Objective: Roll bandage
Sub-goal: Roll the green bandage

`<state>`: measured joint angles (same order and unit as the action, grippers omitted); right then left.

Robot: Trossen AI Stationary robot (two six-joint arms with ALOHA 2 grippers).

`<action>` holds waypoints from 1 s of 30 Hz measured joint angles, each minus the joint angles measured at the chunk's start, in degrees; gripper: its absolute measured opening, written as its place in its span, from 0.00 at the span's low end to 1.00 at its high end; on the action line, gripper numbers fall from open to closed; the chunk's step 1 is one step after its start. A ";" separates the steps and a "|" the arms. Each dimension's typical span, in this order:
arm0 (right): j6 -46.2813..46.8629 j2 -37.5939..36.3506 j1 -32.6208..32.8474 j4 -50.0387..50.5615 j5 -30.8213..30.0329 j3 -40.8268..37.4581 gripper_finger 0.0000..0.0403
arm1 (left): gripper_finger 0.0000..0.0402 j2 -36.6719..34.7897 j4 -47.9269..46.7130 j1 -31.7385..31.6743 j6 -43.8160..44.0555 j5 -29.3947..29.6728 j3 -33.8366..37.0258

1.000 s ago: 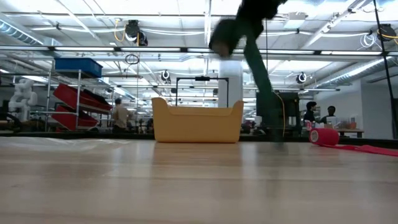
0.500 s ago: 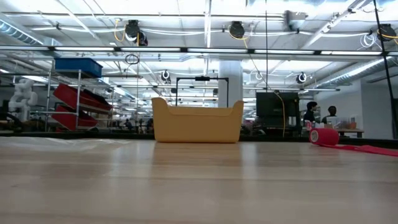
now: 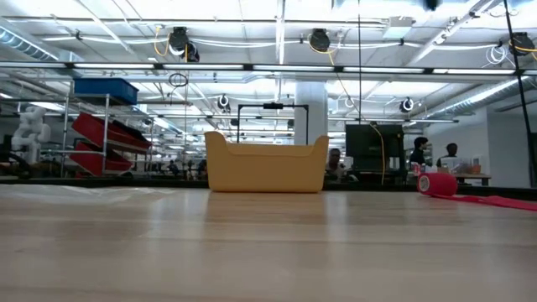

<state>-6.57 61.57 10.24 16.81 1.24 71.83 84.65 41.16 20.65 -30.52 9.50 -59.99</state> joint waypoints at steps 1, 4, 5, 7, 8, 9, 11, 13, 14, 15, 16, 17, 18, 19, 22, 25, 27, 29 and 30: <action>-0.02 0.16 0.00 -0.33 0.00 0.00 0.03 | 0.35 0.86 -1.28 0.18 0.02 0.89 -1.06; 0.02 0.28 0.00 -0.66 0.02 0.00 0.03 | 0.46 3.06 -1.51 0.99 0.03 9.03 -3.41; 0.02 0.28 0.00 -0.78 0.02 0.00 0.03 | 0.48 3.60 -1.30 1.11 0.01 12.55 -4.15; 0.00 0.28 0.00 -0.92 0.02 0.00 0.03 | 0.53 4.12 -1.16 1.14 0.03 17.36 -5.07; -0.02 0.28 0.00 -1.12 0.02 0.00 0.03 | 0.54 4.30 -0.98 1.07 0.08 18.19 -5.32; -0.02 0.28 0.00 -1.23 0.03 0.00 0.03 | 0.55 4.48 -0.76 1.05 0.16 18.19 -5.39; -0.05 0.38 0.00 -1.26 0.04 0.00 0.03 | 0.55 4.76 -0.56 1.14 0.17 18.09 -5.39; -0.15 0.57 0.00 -1.23 0.02 0.00 0.03 | 0.56 4.78 0.15 1.20 0.41 17.94 -5.39; -0.17 0.67 0.00 -1.21 0.02 0.00 0.03 | 0.56 4.73 0.62 1.18 1.06 17.94 -5.39; -0.15 0.86 0.00 -1.23 0.02 0.00 0.03 | 0.56 4.65 0.99 1.13 1.60 17.98 -5.39; -0.15 0.93 0.00 -1.22 0.02 0.00 0.03 | 0.56 4.65 1.42 1.12 1.70 18.34 -5.39; -0.15 0.97 0.00 -1.21 -0.03 0.00 0.03 | 0.56 4.65 1.93 1.11 1.71 19.16 -5.39; -0.15 1.14 0.00 -1.23 -0.26 0.00 0.03 | 0.56 4.67 2.11 1.11 1.73 19.38 -5.39; -0.17 1.34 0.00 -1.25 -0.98 0.00 0.03 | 0.56 4.67 2.13 1.13 1.95 19.49 -5.39; -0.18 1.95 0.00 -1.17 -2.41 0.00 0.03 | 0.56 4.65 2.07 0.87 3.75 19.51 -5.39; -0.78 2.55 0.00 -1.18 -2.86 0.00 0.03 | 0.56 4.65 2.06 0.45 4.72 20.15 -5.39; -0.96 2.89 0.00 -1.46 -3.24 0.00 0.03 | 0.56 4.65 1.96 0.25 4.70 20.47 -5.39; -1.17 3.32 0.00 -1.90 -3.07 0.00 0.03 | 0.56 4.65 1.56 0.09 4.61 20.43 -5.39; -1.27 3.42 0.00 -2.07 -3.12 0.00 0.03 | 0.56 4.65 1.35 0.00 4.45 20.04 -5.39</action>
<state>-7.84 64.98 10.24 14.73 -1.89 71.83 89.30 42.51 20.65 -26.08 29.54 -65.39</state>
